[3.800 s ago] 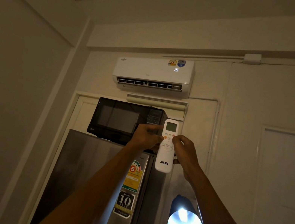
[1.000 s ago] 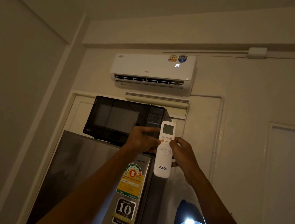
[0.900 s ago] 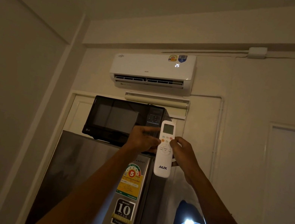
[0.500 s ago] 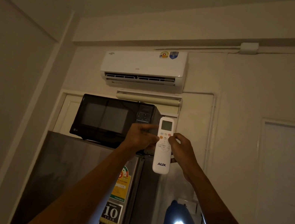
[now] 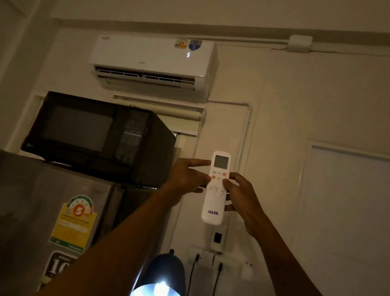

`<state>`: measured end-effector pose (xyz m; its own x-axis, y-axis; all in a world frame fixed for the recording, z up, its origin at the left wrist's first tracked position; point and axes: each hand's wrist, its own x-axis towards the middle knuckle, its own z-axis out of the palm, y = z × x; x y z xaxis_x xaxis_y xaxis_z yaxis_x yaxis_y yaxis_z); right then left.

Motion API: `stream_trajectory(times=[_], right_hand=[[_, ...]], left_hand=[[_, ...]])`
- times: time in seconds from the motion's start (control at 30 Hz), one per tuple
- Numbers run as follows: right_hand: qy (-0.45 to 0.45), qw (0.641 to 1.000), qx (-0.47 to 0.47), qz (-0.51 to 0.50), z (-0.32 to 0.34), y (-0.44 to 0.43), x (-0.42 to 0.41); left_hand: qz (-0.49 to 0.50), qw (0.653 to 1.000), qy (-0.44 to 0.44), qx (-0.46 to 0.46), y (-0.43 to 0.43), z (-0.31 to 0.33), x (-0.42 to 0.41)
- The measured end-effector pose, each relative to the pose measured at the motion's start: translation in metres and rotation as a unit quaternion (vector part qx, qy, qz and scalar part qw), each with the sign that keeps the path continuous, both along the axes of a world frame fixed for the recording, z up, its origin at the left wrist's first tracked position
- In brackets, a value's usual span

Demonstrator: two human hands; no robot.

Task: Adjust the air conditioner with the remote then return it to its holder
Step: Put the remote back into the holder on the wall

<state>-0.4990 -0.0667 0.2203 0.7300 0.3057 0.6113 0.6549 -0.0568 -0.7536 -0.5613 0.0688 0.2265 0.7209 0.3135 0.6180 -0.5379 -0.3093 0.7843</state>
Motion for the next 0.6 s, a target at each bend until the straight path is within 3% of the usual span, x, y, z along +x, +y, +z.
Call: stream_trajectory(times=[0.6], right_hand=[[0.038, 0.999, 0.000, -0.004, -0.062, -0.100, 0.224]], left_hand=[[-0.069, 0.992, 0.058, -0.092, -0.094, -0.055, 0.240]])
